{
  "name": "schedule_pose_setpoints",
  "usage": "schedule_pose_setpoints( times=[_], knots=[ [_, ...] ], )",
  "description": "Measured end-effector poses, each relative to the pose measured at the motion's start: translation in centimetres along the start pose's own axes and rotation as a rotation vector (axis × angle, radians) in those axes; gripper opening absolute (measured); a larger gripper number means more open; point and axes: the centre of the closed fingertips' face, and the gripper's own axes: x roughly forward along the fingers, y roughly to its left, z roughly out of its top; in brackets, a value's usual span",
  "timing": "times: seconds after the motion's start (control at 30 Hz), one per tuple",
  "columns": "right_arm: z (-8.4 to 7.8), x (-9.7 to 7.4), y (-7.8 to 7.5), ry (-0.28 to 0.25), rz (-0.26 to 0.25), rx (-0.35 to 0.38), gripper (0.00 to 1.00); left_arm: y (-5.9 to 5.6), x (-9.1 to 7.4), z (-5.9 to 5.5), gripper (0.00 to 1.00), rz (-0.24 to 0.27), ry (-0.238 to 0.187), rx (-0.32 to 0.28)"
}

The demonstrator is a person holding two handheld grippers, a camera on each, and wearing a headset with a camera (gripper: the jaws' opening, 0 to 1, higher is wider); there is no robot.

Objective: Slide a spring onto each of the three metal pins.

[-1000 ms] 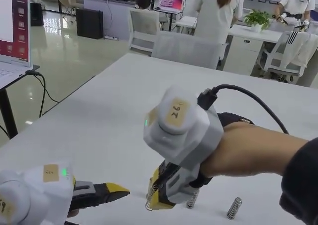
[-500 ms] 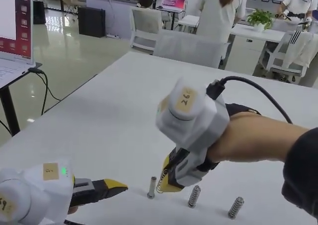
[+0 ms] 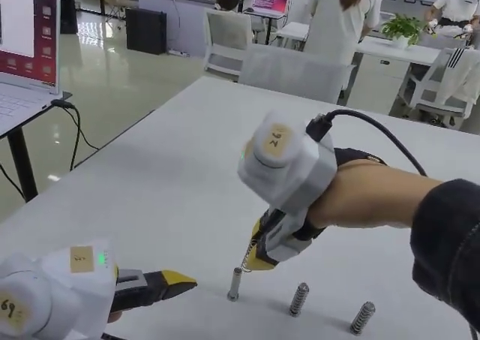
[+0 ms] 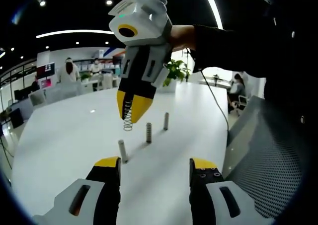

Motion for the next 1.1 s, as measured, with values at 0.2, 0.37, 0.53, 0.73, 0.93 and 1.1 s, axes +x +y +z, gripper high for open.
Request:
schedule_pose_setpoints(
  times=[0.2,0.37,0.53,0.73,0.93,1.1],
  knots=[
    [0.2,1.0,-0.8,0.009,-0.002,-0.003,0.08,0.1,-0.1,0.0,0.50,0.004,-0.001,-0.004],
    [0.0,2.0,-0.8,0.022,0.017,0.004,0.08,0.3,-0.2,-0.2,0.50,0.009,-0.001,-0.010],
    [-0.5,2.4,-1.1,0.044,0.008,-0.004,0.08,0.3,-0.3,-0.4,0.50,0.011,-0.001,-0.016],
    [-0.6,2.7,-1.1,0.046,0.016,0.001,0.08,0.4,-0.3,-0.4,0.50,0.009,-0.002,-0.019],
    [-0.6,3.1,-1.2,0.049,0.023,0.003,0.08,0.5,-0.2,-0.4,0.49,0.010,-0.002,-0.023],
    [-0.8,3.8,-1.2,0.060,0.033,0.009,0.08,0.6,-0.3,-0.6,0.49,0.011,-0.001,-0.026]
  ],
)
